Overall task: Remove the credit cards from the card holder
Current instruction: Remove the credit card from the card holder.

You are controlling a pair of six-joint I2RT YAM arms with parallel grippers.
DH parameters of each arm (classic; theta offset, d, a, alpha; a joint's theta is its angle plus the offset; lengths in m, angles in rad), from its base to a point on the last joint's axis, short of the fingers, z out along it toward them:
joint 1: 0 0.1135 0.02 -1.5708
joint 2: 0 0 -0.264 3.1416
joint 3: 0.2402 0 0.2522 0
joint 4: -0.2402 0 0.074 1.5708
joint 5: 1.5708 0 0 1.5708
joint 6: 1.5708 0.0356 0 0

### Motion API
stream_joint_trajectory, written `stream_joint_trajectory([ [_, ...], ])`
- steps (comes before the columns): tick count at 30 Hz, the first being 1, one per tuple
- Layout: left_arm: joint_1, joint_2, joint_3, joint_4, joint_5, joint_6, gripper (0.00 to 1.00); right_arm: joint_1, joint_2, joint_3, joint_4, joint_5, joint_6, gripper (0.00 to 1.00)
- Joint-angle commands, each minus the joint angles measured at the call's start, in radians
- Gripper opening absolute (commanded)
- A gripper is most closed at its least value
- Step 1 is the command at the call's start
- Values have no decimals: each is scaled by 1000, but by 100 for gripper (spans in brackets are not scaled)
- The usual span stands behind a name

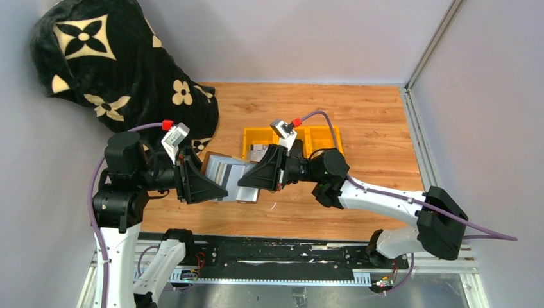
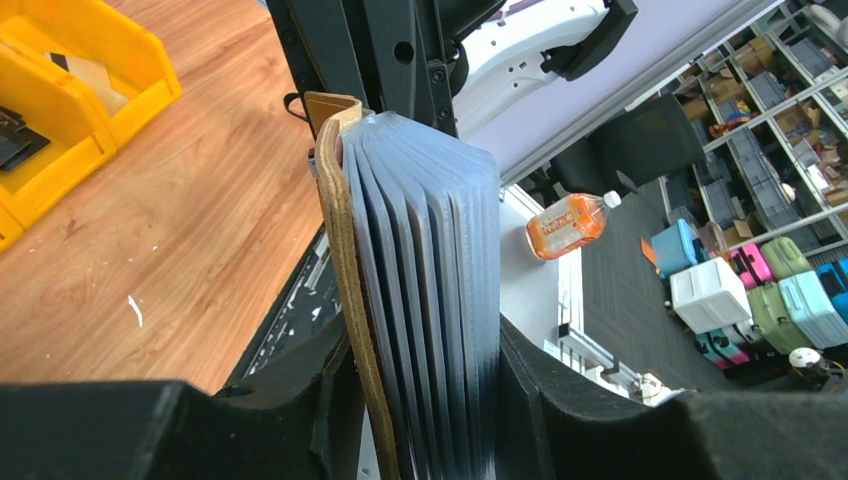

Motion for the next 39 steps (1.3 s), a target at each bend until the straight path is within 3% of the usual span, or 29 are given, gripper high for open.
stream_joint_trajectory([
  [1,-8,-9,37,10,95,-27,34,-6,-23,-39,-2,-2,-6,0],
  [9,-8,-10,32,9,85,-28,29,-5,-19,-39,49,-6,11,1],
  [13,-8,-12,34,10,72,-29,21,1,4,-11,89,-9,34,21],
  [19,-8,-12,40,9,72,-29,15,9,38,11,141,-6,57,28],
  [25,-8,-10,46,11,69,-29,15,4,28,-25,158,2,68,0],
  [39,-8,-8,60,12,25,-21,15,-65,-133,-96,-115,-13,-34,0],
])
